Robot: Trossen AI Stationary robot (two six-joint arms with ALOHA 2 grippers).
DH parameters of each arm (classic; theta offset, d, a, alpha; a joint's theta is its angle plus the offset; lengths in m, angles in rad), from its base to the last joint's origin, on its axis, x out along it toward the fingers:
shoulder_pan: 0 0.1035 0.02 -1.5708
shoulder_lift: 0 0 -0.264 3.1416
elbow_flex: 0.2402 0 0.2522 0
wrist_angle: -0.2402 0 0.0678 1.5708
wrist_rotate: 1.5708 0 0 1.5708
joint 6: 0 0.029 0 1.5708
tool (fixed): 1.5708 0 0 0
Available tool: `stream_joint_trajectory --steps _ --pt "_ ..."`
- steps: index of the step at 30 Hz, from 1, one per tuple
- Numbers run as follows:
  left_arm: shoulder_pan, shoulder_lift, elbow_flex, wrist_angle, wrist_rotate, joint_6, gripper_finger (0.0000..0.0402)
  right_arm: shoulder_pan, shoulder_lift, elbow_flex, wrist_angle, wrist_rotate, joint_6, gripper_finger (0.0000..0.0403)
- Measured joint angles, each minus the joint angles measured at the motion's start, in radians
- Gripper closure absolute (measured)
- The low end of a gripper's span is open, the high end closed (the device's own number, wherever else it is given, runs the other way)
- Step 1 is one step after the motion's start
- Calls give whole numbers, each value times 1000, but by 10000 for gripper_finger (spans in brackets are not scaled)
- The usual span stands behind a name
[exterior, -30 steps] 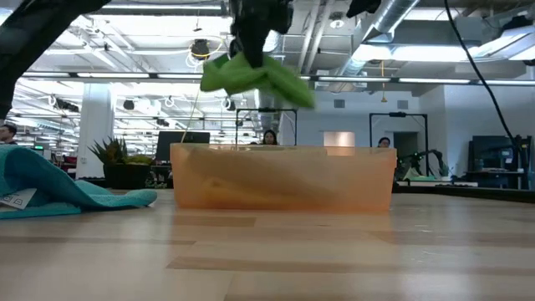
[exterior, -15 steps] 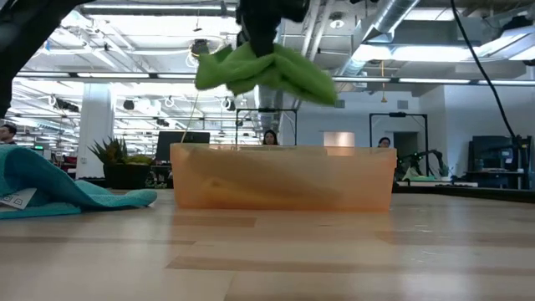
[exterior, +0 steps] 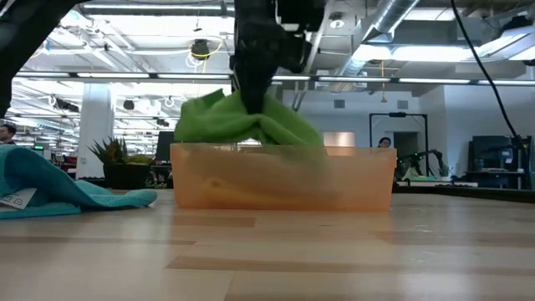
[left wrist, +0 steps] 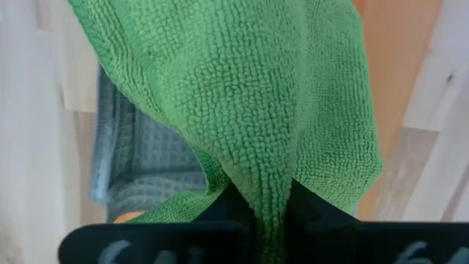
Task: Sort microfiber towel by color & place in baskets
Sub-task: Stack the green towel on top of the gray towel into the orange bin
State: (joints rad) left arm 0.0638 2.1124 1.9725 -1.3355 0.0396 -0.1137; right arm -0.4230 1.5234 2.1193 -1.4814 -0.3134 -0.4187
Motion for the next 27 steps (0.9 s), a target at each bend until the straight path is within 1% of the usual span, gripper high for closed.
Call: stream_joint_trajectory --steps 3,11,15,19,27 --pt "-1 0 -40 53 3 -15 388 12 0 0 0 0 -12 221" --pt "-1 1 -77 72 3 -51 383 24 0 0 0 0 -32 221" --pt "-2 0 -81 77 4 -53 371 23 0 0 1 1 -35 221" --pt "-2 0 -80 101 7 -52 342 24 0 0 0 0 -35 221" --pt "-2 0 -80 116 7 -50 257 23 0 0 1 1 -35 221"
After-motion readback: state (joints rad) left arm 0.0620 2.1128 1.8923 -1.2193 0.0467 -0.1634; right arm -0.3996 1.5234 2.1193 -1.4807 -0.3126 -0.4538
